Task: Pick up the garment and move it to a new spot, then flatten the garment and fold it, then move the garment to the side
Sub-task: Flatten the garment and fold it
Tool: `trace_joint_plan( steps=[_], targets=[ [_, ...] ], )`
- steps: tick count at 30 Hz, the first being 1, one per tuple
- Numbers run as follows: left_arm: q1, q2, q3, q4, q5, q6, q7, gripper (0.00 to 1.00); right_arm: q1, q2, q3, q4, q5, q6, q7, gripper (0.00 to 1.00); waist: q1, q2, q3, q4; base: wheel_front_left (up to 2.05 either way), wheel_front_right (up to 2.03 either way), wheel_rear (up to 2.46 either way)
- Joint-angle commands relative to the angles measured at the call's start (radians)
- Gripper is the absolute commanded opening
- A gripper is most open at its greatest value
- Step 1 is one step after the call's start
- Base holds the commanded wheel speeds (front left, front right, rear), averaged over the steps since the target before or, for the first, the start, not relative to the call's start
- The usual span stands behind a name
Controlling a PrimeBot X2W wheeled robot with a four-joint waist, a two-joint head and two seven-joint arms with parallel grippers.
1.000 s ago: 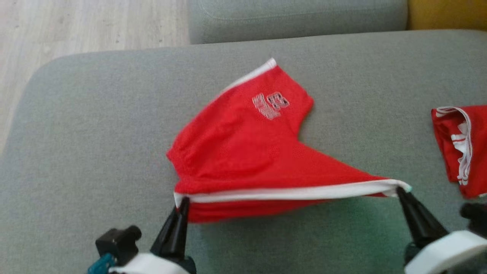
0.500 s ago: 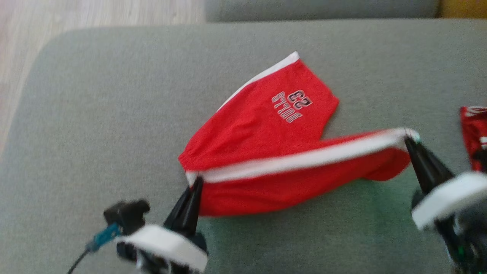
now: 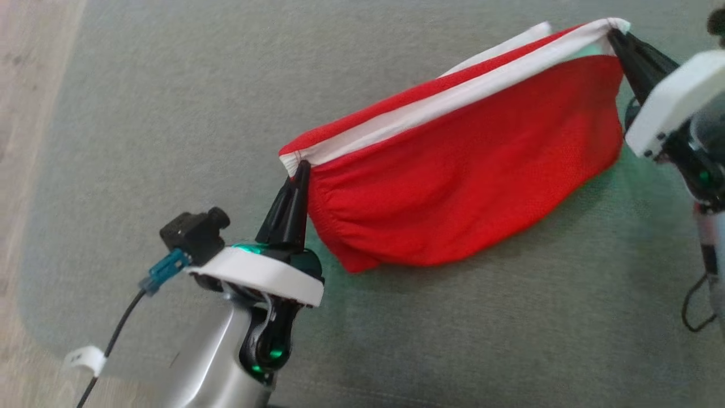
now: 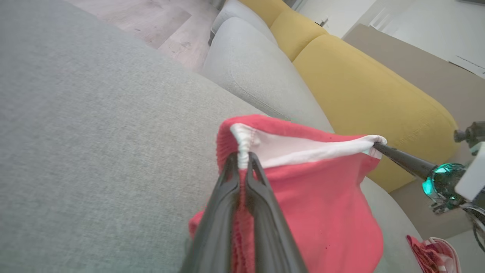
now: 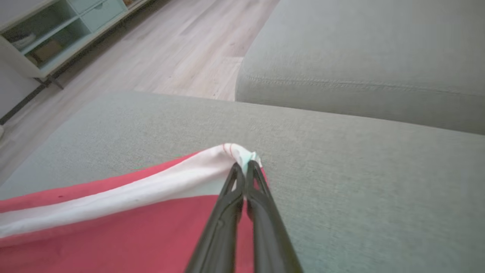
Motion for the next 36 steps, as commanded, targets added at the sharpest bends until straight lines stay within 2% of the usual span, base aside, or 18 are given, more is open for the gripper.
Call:
trace_joint_plan(
  steps=[1, 5, 11, 12, 13, 14, 15, 16, 17, 21, 26, 30, 31, 36],
  targets=[
    [-0.035, 0.003, 0.018, -0.007, -0.012, -0.010, -0.016, 0.00, -0.028, -0.014, 0.028, 0.004, 0.014, -0.001, -0.013, 0.00, -0.0004, 0.0000, 0.037, 0.043, 0.00, 0.00, 0.00],
    [-0.080, -0.003, -0.013, 0.073, -0.037, -0.021, -0.053, 0.00, -0.110, -0.027, 0.098, 0.135, 0.035, -0.001, -0.067, 0.00, -0.0004, 0.0000, 0.052, 0.061, 0.00, 0.00, 0.00],
    [-0.130, -0.005, -0.048, 0.174, -0.059, -0.023, -0.099, 0.00, -0.197, -0.021, 0.210, 0.290, 0.075, -0.001, -0.152, 0.00, -0.0004, 0.0000, 0.067, 0.048, 0.00, 0.00, 0.00],
    [-0.136, -0.006, -0.054, 0.189, -0.064, -0.023, -0.101, 0.00, -0.207, -0.020, 0.226, 0.312, 0.083, -0.001, -0.165, 0.22, -0.0004, 0.0000, 0.067, 0.046, 0.00, 0.00, 0.00],
    [-0.141, -0.006, -0.062, 0.204, -0.069, -0.024, -0.099, 0.00, -0.214, -0.020, 0.241, 0.331, 0.092, -0.001, -0.178, 0.73, -0.0004, 0.0000, 0.066, 0.044, 0.00, 0.00, 0.00],
    [-0.145, -0.006, -0.070, 0.218, -0.073, -0.024, -0.097, 0.34, -0.220, -0.019, 0.256, 0.346, 0.101, -0.001, -0.195, 1.00, -0.0004, 0.0000, 0.063, 0.041, 0.00, 0.00, 0.00],
    [-0.146, -0.006, -0.078, 0.230, -0.082, -0.025, -0.092, 0.71, -0.225, -0.020, 0.273, 0.358, 0.106, -0.001, -0.215, 1.00, -0.0004, 0.0000, 0.060, 0.038, 0.00, 0.00, 0.00],
    [-0.146, -0.006, -0.078, 0.230, -0.082, -0.025, -0.092, 0.71, -0.225, -0.020, 0.273, 0.358, 0.106, -0.001, -0.215, 1.00, -0.0004, 0.0000, 0.060, 0.038, 0.00, 0.00, 0.00],
    [-0.145, -0.006, -0.088, 0.239, -0.099, -0.027, -0.082, 1.00, -0.226, -0.021, 0.290, 0.366, 0.111, -0.001, -0.238, 1.00, -0.0004, 0.0000, 0.054, 0.034, 0.00, 0.00, 0.00],
    [-0.140, -0.004, -0.097, 0.260, -0.094, -0.005, -0.095, 1.00, -0.217, -0.034, 0.333, 0.368, 0.128, -0.001, -0.356, 1.00, -0.0004, 0.0000, 0.027, 0.019, 0.00, 0.00, 0.00],
    [-0.099, 0.041, -0.078, 0.249, -0.057, 0.066, -0.122, 1.00, -0.175, -0.043, 0.332, 0.335, 0.085, -0.001, -0.517, 1.00, -0.0004, 0.0000, -0.027, -0.019, 0.00, 0.00, 0.00],
    [-0.051, 0.093, -0.043, 0.201, -0.039, 0.141, -0.136, 1.00, -0.116, -0.034, 0.276, 0.285, 0.022, -0.001, -0.606, 1.00, -0.0004, 0.0000, -0.068, -0.055, 0.00, 0.00, 0.00],
    [-0.034, 0.129, -0.026, 0.166, -0.008, 0.188, -0.154, 1.00, -0.077, -0.017, 0.233, 0.247, -0.009, -0.001, -0.628, 1.00, -0.0004, 0.0000, -0.086, -0.074, 0.00, 0.00, 0.00],
    [-0.006, 0.193, 0.027, 0.038, 0.060, 0.273, -0.202, 1.00, 0.045, 0.043, 0.116, 0.117, -0.100, -0.001, -0.622, 1.00, -0.0004, 0.0000, -0.120, -0.121, 0.00, 0.00, 0.00]
  ],
)
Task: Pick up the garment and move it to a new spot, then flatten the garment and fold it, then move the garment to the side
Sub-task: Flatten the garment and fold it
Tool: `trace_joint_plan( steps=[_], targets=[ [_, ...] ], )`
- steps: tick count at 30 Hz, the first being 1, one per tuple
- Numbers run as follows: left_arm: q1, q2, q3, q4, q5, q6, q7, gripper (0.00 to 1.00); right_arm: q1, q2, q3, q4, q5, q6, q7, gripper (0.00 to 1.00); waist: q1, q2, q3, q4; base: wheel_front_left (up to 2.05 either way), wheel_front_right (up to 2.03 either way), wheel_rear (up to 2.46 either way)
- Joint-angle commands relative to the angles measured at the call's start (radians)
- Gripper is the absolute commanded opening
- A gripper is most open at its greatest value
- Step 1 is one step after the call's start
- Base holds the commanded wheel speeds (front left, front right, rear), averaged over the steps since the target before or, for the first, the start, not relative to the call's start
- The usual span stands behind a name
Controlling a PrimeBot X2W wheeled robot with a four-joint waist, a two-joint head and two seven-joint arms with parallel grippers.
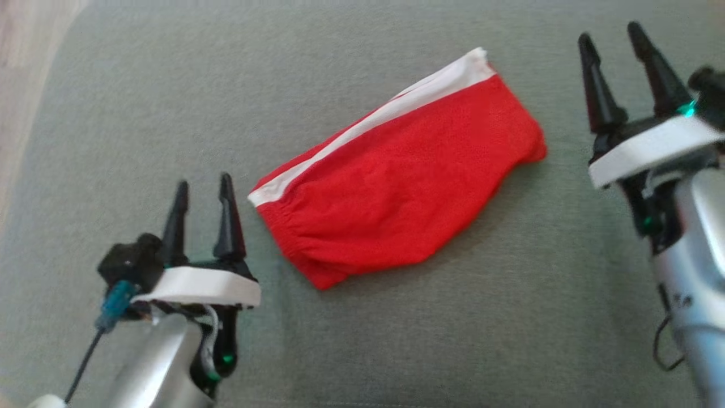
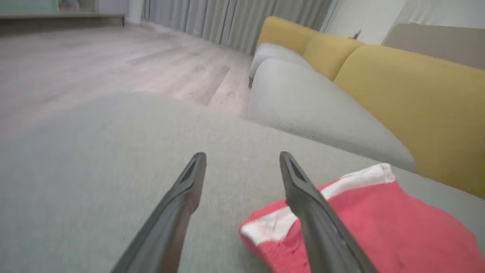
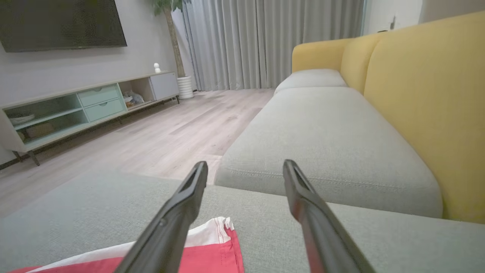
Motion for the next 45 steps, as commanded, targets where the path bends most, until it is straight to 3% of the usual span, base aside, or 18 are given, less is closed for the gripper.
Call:
trace_joint_plan(
  steps=[1, 9, 17, 28, 45],
  targets=[
    [-0.017, 0.038, 0.051, -0.056, 0.029, 0.018, -0.016, 1.00, 0.026, 0.023, -0.011, -0.066, -0.015, -0.001, 0.009, 1.00, 0.0002, 0.0000, -0.024, -0.031, 0.00, 0.00, 0.00],
    [-0.003, 0.155, 0.057, -0.162, 0.199, 0.123, -0.015, 1.00, 0.267, 0.146, -0.148, -0.340, -0.146, -0.001, 0.110, 1.00, 0.0002, 0.0000, -0.059, -0.090, 0.00, 0.00, 0.00],
    [0.031, 0.211, 0.031, -0.146, 0.217, 0.129, 0.061, 1.00, 0.482, 0.226, -0.204, -0.520, -0.189, -0.001, 0.190, 1.00, 0.0002, 0.0000, -0.082, -0.126, 0.00, 0.00, 0.00],
    [0.088, 0.218, 0.035, -0.110, 0.178, 0.130, 0.087, 1.00, 0.594, 0.258, -0.225, -0.589, -0.193, -0.001, 0.242, 1.00, 0.0002, 0.0000, -0.092, -0.142, 0.00, 0.00, 0.00],
    [0.062, 0.206, 0.025, -0.120, 0.172, 0.125, 0.070, 1.00, 0.571, 0.266, -0.251, -0.619, -0.195, -0.001, 0.287, 1.00, 0.0002, 0.0000, -0.053, -0.122, 0.00, 0.00, 0.00]
  ],
)
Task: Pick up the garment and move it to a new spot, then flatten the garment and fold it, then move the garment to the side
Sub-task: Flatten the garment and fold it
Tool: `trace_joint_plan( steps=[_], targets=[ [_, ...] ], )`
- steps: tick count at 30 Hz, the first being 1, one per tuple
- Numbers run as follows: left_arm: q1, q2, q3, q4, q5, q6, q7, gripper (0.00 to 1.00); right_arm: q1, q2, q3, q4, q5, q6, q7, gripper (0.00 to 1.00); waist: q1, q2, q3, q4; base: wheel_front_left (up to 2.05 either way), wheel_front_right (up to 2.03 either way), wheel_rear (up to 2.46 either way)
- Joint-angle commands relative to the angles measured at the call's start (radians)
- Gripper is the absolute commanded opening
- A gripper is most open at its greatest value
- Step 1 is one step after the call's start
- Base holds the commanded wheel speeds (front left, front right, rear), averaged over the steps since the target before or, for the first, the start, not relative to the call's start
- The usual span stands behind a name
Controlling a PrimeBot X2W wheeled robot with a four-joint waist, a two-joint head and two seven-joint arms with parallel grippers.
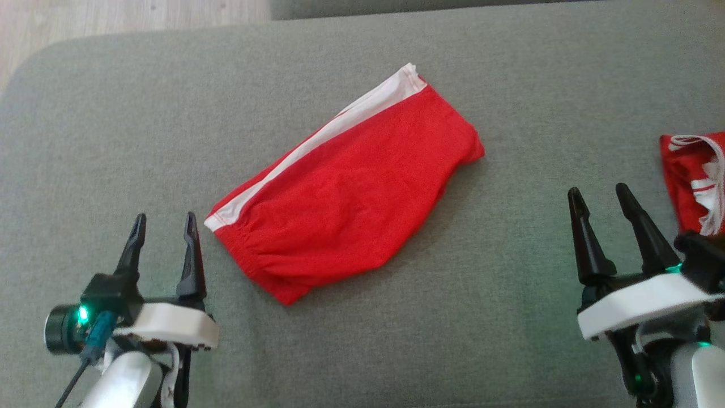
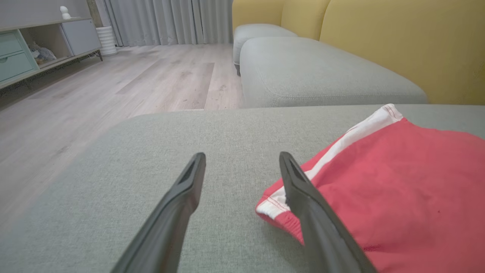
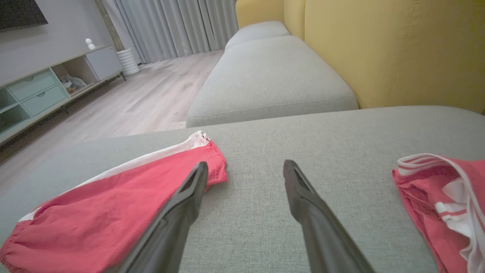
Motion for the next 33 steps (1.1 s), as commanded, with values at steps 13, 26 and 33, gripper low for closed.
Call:
trace_joint_plan(
  steps=[13, 26, 33],
  targets=[
    [-0.170, -0.067, 0.023, -0.042, 0.048, -0.034, -0.116, 1.00, -0.325, -0.119, 0.040, 0.270, 0.063, -0.001, 0.123, 1.00, 0.0000, -0.0001, 0.144, 0.159, 0.00, 0.00, 0.00],
    [-0.208, -0.164, 0.051, 0.016, 0.094, -0.089, -0.126, 1.00, -0.543, -0.185, 0.068, 0.625, 0.107, -0.001, 0.330, 1.00, 0.0000, -0.0001, 0.185, 0.268, 0.00, 0.00, 0.00],
    [-0.180, -0.195, 0.104, 0.028, 0.117, -0.123, -0.126, 1.00, -0.532, -0.178, 0.090, 0.612, 0.130, -0.001, 0.393, 0.00, 0.0000, -0.0001, 0.166, 0.257, 0.00, 0.00, 0.00]
  ],
)
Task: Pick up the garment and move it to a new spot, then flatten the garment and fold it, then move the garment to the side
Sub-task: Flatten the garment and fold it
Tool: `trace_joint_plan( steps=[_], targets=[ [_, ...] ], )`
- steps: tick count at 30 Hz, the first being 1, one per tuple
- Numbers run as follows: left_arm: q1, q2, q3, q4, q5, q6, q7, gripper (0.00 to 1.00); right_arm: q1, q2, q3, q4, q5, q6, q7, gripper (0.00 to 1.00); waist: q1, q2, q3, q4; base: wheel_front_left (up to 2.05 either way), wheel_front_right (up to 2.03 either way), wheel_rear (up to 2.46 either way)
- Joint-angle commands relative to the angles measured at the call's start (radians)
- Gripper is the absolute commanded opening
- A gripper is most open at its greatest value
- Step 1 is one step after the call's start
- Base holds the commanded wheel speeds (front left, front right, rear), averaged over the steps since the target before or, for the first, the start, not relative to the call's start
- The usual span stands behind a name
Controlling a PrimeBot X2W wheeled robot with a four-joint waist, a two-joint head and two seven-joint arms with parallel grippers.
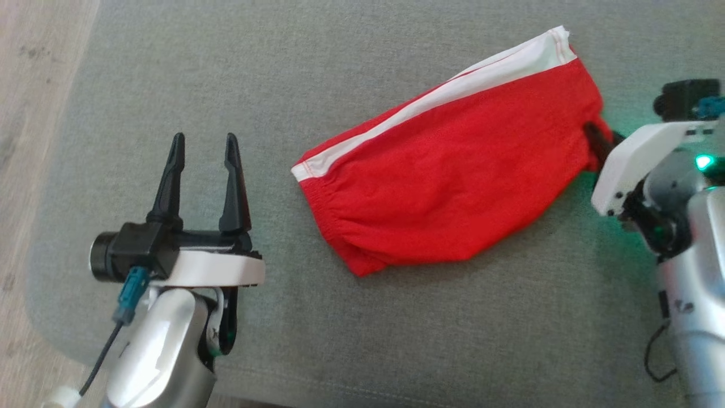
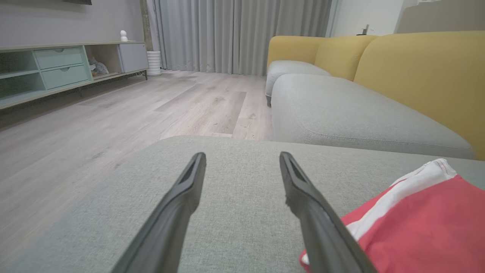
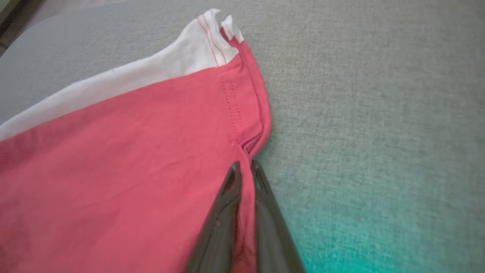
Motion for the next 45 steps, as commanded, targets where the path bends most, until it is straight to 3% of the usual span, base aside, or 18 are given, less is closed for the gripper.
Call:
trace_joint_plan(
  steps=[1, 7, 13, 26, 35, 40, 45],
  targets=[
    [0.001, 0.014, 0.044, -0.025, 0.012, -0.002, -0.009, 1.00, 0.040, 0.008, 0.030, -0.026, 0.003, -0.001, 0.009, 0.00, 0.0000, 0.0000, -0.009, -0.012, 0.00, 0.00, 0.00],
    [0.029, 0.012, 0.072, -0.013, 0.033, -0.017, -0.009, 1.00, 0.143, 0.038, 0.011, -0.180, 0.004, -0.001, -0.055, 0.00, 0.0000, 0.0000, -0.044, -0.070, 0.00, 0.00, 0.00],
    [0.060, 0.022, 0.082, 0.004, 0.037, -0.027, -0.009, 1.00, 0.336, 0.116, -0.078, -0.351, 0.004, -0.001, -0.099, 0.00, 0.0000, 0.0000, -0.084, -0.150, 0.00, 0.00, 0.00],
    [0.079, 0.037, 0.050, -0.001, 0.036, -0.036, 0.024, 1.00, 0.505, 0.182, -0.259, -0.438, -0.028, -0.001, -0.107, 0.00, 0.0000, 0.0000, -0.115, -0.191, 0.00, 0.00, 0.00],
    [0.077, 0.038, 0.043, -0.007, 0.029, -0.035, 0.032, 1.00, 0.387, 0.184, -0.009, -0.558, -0.062, -0.001, -0.094, 0.00, 0.0000, 0.0000, -0.118, -0.174, 0.00, 0.00, 0.00],
    [0.068, 0.034, 0.037, -0.003, 0.026, -0.037, 0.031, 1.00, 0.308, 0.185, 0.255, -0.559, 0.006, -0.001, -0.104, 0.00, 0.0000, 0.0000, -0.118, -0.145, 0.00, 0.00, 0.00],
    [0.068, 0.026, 0.031, 0.006, 0.021, -0.038, 0.027, 1.00, 0.306, 0.185, 0.467, -0.465, 0.134, -0.001, -0.135, 0.00, 0.0000, 0.0000, -0.116, -0.114, 0.00, 0.00, 0.00]
  ],
)
